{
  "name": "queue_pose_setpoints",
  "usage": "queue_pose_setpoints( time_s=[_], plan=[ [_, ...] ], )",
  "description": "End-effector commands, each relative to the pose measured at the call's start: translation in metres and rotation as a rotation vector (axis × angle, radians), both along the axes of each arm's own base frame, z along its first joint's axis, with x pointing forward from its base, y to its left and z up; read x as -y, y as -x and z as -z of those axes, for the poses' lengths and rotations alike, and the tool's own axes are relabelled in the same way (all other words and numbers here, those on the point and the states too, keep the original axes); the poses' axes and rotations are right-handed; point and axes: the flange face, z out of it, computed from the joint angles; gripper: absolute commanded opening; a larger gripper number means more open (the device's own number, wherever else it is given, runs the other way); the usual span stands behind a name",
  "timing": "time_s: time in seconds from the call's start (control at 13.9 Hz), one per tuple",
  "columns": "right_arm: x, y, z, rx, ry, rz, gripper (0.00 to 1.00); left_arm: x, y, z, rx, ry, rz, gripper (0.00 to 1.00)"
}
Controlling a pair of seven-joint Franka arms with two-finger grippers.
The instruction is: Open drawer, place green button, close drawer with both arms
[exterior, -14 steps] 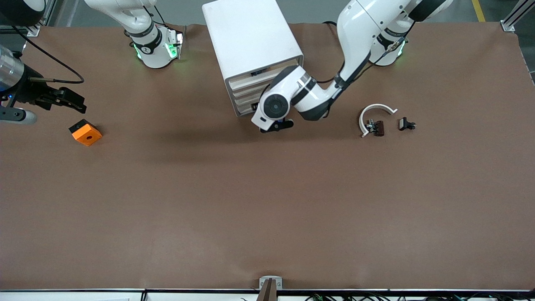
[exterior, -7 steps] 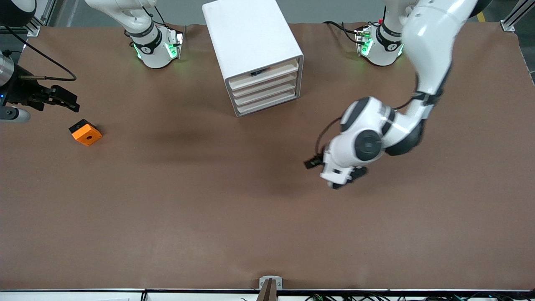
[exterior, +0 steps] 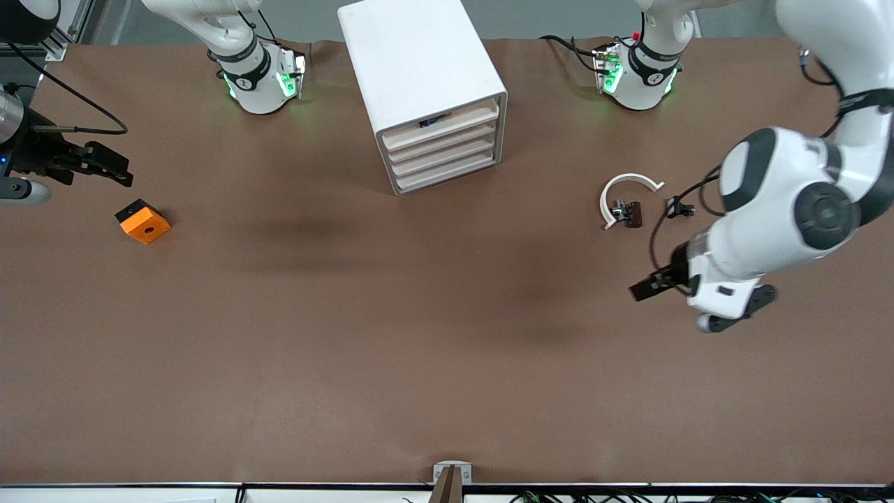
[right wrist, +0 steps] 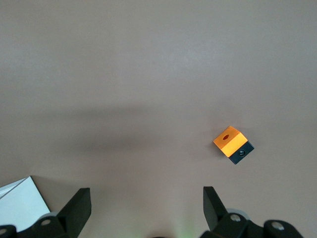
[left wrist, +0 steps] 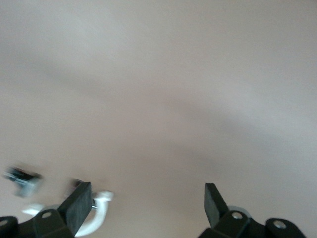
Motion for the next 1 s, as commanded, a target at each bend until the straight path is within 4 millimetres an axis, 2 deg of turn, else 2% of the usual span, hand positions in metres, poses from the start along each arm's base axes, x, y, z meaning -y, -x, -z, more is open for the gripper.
queue_pose_setpoints(
  time_s=[0.0, 0.22, 0.5, 0.65, 0.72, 0.79, 0.93],
  plan=[
    [0.003, 0.005, -0.013, 0.013, 0.008, -0.009, 1.0, -0.015, 0.018, -0.043, 0.042, -0.115, 0.076, 1.0],
    [0.002, 0.005, -0.014, 0.008, 0.008, -0.01, 1.0, -0.036, 0.031, -0.089, 0.051, -0.155, 0.088, 1.0],
    [0.001, 0.003, -0.015, 0.013, 0.008, -0.013, 1.0, -0.039, 0.056, -0.136, 0.032, -0.164, 0.23, 1.0],
    [0.0, 0.001, -0.015, 0.019, 0.004, -0.013, 1.0, -0.037, 0.072, -0.154, 0.028, -0.125, 0.27, 1.0],
    [-0.006, 0.0, -0.01, 0.005, 0.004, -0.025, 1.0, -0.056, 0.076, -0.16, 0.031, -0.079, 0.253, 1.0],
    [-0.008, -0.001, -0.009, 0.001, 0.005, -0.03, 1.0, -0.063, 0.085, -0.161, 0.025, -0.033, 0.267, 1.0],
    [-0.006, 0.0, -0.012, 0.005, 0.005, -0.025, 1.0, -0.071, 0.106, -0.174, 0.042, -0.029, 0.285, 1.0]
  ],
)
